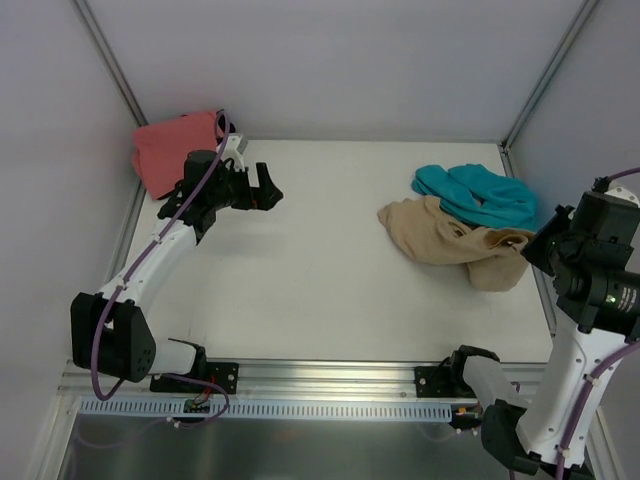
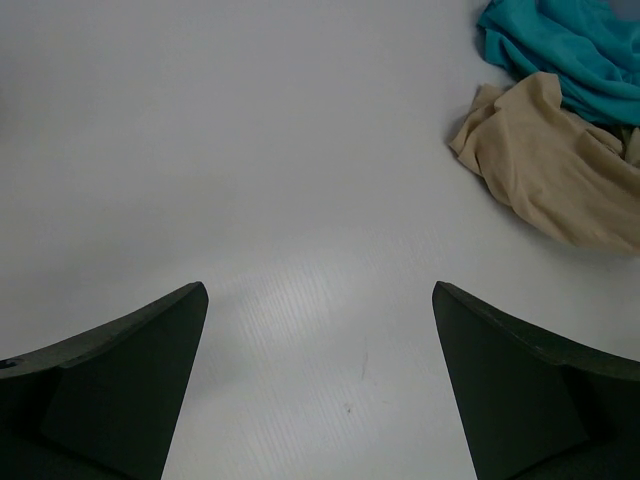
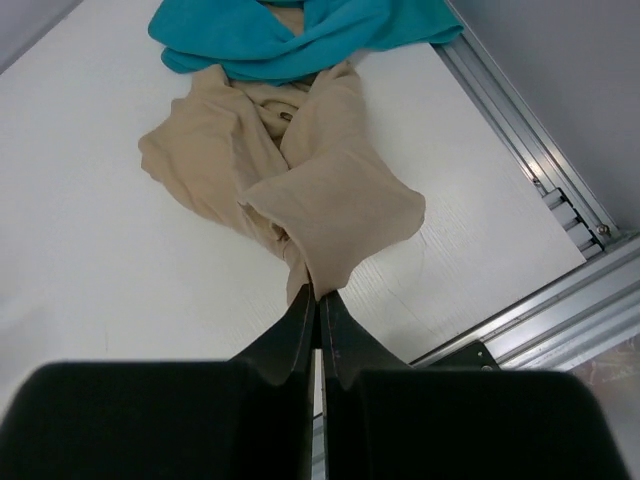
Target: Fold and stack the t-shirts
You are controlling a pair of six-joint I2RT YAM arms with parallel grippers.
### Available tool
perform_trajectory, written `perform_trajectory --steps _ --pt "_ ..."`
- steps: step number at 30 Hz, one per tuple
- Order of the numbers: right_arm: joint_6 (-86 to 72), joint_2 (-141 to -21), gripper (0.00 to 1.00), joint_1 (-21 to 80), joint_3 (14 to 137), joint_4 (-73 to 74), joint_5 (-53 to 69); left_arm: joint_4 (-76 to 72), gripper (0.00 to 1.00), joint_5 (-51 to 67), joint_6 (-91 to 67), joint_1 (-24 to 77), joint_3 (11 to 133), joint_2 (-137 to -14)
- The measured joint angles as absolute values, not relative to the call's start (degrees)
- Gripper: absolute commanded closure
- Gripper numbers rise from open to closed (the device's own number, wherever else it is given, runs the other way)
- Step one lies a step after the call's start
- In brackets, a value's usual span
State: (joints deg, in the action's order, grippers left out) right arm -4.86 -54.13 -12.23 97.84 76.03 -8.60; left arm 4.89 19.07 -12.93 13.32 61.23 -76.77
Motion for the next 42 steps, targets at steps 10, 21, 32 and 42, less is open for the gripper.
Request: perform_trajectory --steps 10,21,32,42 --pt "-9.69 -41.30 0.99 -12.23 75.81 76.79 -3.62 0.89 0.01 31.70 -20.12 16.01 67.96 -90.11" --pt "-11.88 -37.63 0.00 -12.23 64.95 74.06 -2.33 0.73 0.01 36.03 -23.66 17.63 76.20 -99.63" --pt "-11.57 -69.87 0.01 -12.23 68.55 49.43 -3.51 1.83 0.01 35.66 -24.27 17.61 73.97 -96.79" --pt "-14.61 -103.24 0.05 -12.12 83.48 36.05 -2.28 7.46 0.02 31.92 -22.76 17.58 73.14 -89.65"
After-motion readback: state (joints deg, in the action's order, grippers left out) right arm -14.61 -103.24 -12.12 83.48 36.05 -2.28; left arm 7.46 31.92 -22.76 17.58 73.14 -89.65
